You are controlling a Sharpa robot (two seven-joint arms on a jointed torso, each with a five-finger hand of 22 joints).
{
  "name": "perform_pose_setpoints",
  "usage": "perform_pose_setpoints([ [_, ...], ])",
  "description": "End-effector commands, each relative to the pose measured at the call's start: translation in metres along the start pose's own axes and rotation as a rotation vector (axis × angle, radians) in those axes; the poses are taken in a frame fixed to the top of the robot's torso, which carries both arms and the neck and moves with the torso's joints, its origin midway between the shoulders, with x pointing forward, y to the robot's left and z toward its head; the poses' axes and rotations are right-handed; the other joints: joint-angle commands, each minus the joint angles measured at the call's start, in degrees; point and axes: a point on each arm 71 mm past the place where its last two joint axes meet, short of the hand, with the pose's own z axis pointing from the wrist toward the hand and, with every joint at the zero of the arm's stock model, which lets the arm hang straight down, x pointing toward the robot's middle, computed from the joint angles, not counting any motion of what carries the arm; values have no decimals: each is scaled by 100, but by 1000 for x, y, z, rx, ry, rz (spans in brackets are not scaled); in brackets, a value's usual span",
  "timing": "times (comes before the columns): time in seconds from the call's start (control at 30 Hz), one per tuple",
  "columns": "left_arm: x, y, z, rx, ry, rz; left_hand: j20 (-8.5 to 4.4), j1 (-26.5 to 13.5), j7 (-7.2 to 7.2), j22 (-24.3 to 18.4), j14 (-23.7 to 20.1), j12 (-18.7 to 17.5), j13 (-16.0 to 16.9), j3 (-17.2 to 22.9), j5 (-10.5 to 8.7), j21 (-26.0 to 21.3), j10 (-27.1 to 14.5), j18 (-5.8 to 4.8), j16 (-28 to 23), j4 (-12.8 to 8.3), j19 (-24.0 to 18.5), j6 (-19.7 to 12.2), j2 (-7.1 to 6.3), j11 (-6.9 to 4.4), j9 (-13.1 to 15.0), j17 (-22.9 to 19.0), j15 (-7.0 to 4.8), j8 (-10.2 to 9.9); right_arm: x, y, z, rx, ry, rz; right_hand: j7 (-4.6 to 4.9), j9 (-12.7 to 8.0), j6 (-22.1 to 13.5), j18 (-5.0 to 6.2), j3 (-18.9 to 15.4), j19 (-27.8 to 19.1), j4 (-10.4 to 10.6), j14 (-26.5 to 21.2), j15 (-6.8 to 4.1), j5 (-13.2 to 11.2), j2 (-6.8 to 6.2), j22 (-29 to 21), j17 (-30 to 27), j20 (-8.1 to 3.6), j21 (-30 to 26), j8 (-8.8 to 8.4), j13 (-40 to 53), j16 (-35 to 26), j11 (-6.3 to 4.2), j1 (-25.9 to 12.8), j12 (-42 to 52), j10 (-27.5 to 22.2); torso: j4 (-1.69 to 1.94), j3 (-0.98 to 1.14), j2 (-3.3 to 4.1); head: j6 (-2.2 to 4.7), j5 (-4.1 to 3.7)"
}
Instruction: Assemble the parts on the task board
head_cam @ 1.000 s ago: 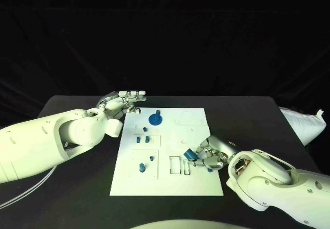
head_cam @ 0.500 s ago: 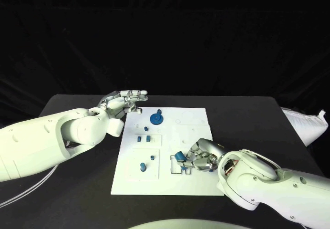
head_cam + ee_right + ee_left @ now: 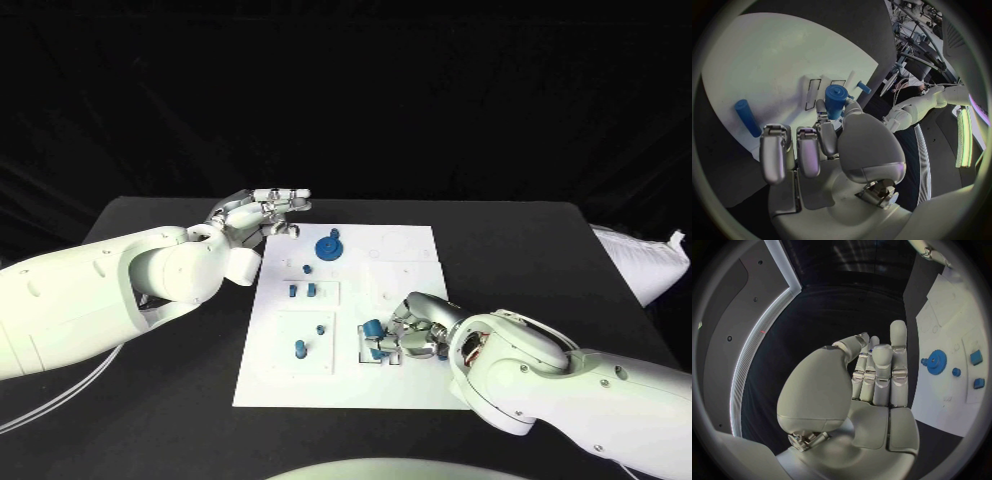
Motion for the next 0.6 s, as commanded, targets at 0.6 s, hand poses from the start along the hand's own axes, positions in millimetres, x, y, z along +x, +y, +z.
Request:
perform_pose_setpoints([
  [0.6, 3, -1, 0, 4, 23, -3, 17, -10, -14, -8, -57, 29, -10, -5, 29, -20, -38, 109, -16, -35, -35, -39, 34, 14, -8, 0, -1, 10, 3, 1, 3, -5, 2, -73, -232, 193, 241, -76, -406, 211, 5, 496, -28, -594, -90, 557, 988, -51, -5, -45, 66, -9, -94, -434, -180, 100, -5, 7, 4, -11, 25],
])
